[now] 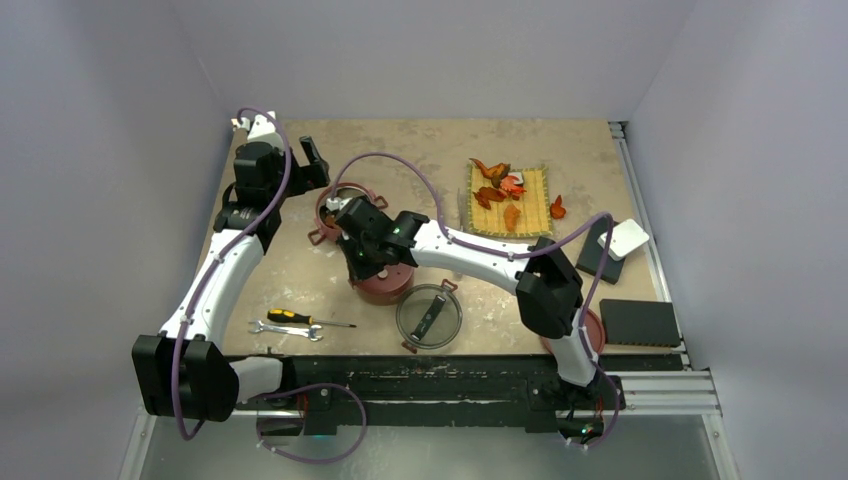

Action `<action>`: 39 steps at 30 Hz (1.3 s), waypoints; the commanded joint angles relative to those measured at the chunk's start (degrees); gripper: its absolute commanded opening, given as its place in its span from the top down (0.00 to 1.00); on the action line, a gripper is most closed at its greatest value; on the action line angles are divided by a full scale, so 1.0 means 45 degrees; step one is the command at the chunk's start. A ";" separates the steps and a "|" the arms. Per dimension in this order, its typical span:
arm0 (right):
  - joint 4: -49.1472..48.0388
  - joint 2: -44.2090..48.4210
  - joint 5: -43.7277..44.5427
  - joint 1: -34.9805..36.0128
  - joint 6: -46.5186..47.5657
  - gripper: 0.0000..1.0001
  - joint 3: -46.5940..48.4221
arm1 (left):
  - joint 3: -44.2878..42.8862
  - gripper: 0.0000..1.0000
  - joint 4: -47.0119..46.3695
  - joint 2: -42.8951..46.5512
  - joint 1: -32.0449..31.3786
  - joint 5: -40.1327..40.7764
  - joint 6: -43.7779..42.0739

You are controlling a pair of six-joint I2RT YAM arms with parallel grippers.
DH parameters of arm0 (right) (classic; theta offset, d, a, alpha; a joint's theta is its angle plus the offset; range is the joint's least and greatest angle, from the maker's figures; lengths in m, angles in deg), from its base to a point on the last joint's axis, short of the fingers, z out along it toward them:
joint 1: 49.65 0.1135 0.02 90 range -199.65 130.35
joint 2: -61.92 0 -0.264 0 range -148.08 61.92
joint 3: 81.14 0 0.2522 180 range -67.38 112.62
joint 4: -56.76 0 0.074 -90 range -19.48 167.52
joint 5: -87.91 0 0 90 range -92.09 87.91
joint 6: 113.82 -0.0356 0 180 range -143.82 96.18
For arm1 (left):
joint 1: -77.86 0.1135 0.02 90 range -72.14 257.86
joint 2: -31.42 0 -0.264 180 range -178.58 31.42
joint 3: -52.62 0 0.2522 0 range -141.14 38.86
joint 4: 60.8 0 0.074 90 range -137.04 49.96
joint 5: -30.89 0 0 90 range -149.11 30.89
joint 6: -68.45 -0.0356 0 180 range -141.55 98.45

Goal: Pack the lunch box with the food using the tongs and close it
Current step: Close the box lid on the packing box.

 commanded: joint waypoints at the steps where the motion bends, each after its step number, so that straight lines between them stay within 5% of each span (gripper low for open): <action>1: -0.0169 0.0174 -0.0334 0.0089 -0.0157 1.00 -0.0031 | -0.0503 0.01 -0.0258 0.0182 0.0070 -0.0254 -0.0072; 6: 0.0237 0.0114 0.0306 0.0095 -0.0297 1.00 0.0055 | -0.0504 0.01 -0.0259 0.0147 0.0070 -0.0332 -0.0053; 14: -0.0102 0.0795 0.0338 0.0100 -0.0151 0.64 -0.0068 | -0.0458 0.01 -0.0298 0.0081 0.0050 -0.0296 -0.0067; 24: -0.1741 0.3694 0.1652 0.0037 0.0109 0.44 -0.2042 | 0.0494 0.01 0.0123 0.0570 0.0045 0.0139 -0.0339; 30: -0.3095 0.5105 0.1671 -0.1070 0.0656 0.28 -0.4125 | 0.1906 0.03 0.0689 0.1640 0.0033 -0.1701 -0.0064; 39: -0.7445 0.6896 -0.0848 -0.3699 0.1883 0.12 -0.7714 | 0.3522 0.06 0.2166 0.2430 -0.0761 -0.4881 0.0831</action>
